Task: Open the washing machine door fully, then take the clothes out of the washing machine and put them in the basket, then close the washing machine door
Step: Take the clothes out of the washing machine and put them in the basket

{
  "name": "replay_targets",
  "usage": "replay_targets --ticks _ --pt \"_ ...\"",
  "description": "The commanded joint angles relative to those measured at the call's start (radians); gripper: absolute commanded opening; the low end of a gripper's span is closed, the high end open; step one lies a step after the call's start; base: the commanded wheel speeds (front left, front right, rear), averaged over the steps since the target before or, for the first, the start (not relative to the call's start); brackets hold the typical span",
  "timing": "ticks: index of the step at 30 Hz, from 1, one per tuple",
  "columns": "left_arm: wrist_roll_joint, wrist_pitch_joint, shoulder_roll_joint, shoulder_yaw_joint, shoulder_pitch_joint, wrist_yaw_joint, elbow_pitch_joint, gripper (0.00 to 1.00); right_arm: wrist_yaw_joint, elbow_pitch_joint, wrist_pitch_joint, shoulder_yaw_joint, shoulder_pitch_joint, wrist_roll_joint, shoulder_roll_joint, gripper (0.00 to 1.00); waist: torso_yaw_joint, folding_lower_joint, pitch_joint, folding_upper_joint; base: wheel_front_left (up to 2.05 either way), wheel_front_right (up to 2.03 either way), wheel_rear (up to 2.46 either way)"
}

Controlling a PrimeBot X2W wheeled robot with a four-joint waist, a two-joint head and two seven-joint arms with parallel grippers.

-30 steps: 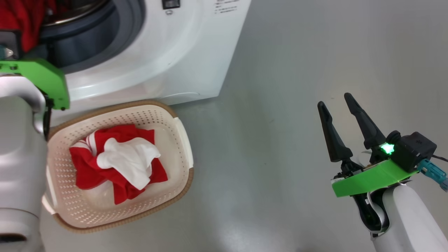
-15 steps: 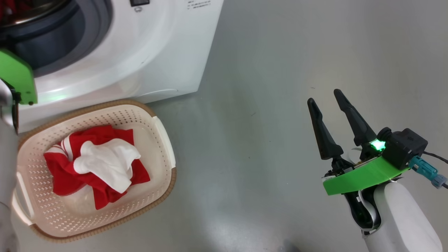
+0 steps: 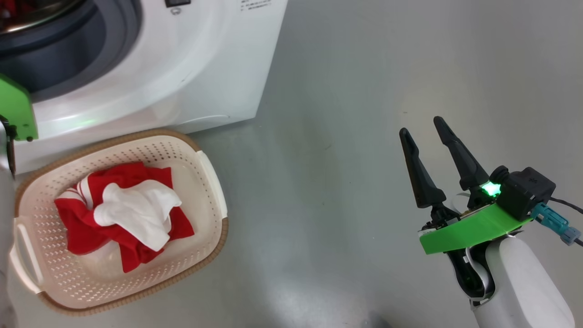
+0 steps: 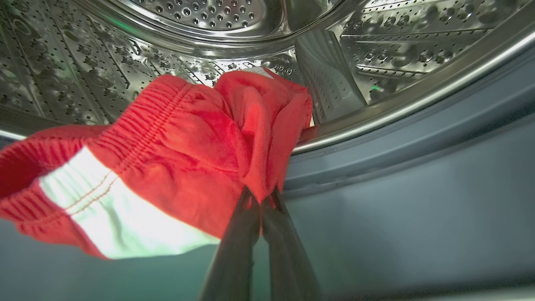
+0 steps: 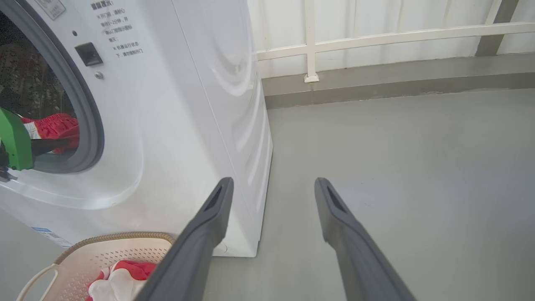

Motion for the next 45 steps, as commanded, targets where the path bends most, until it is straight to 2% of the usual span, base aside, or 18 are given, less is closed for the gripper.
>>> replay_targets --ticks 1,8,14,21,22,31,45 --pt "-0.010 -0.016 0.041 0.012 -0.022 0.000 -0.016 0.00 0.002 -0.018 -0.005 0.015 0.003 0.009 -0.001 1.00 0.006 0.0000 -0.005 0.0000 0.00 0.00 0.00" --pt "-0.066 -0.125 0.010 0.037 0.015 -0.041 -0.024 0.00 0.002 -0.010 -0.005 0.011 0.015 0.006 -0.013 1.00 0.040 0.0000 -0.048 0.0000 0.00 0.00 0.00" --pt "-0.129 -0.156 -0.020 0.077 0.077 -0.079 -0.095 0.00 0.002 -0.010 -0.005 0.002 0.034 0.003 -0.030 1.00 0.075 0.0000 -0.085 0.0000 0.00 0.00 0.00" --pt "-0.180 -0.157 -0.049 0.128 0.209 -0.104 -0.356 0.00 0.002 -0.010 -0.005 -0.009 0.055 0.002 -0.045 1.00 0.112 0.0000 -0.125 0.0000 0.00 0.00 0.00" --pt "-0.194 -0.157 -0.061 0.147 0.248 -0.111 -0.428 0.00 0.002 -0.012 -0.005 -0.014 0.062 0.001 -0.049 1.00 0.122 0.0000 -0.135 0.0000 0.00 0.00 0.00" --pt "-0.217 -0.157 -0.128 0.224 0.413 -0.139 -0.761 0.00 0.002 -0.013 -0.005 -0.018 0.085 0.001 -0.058 1.00 0.154 0.0000 -0.164 0.0000 0.00 0.00 0.00" --pt "-0.209 -0.157 -0.227 0.291 0.618 -0.145 -1.236 0.00 0.002 -0.012 -0.005 -0.018 0.115 0.002 -0.066 1.00 0.176 0.0000 -0.191 0.0000 0.00 0.00 0.00"
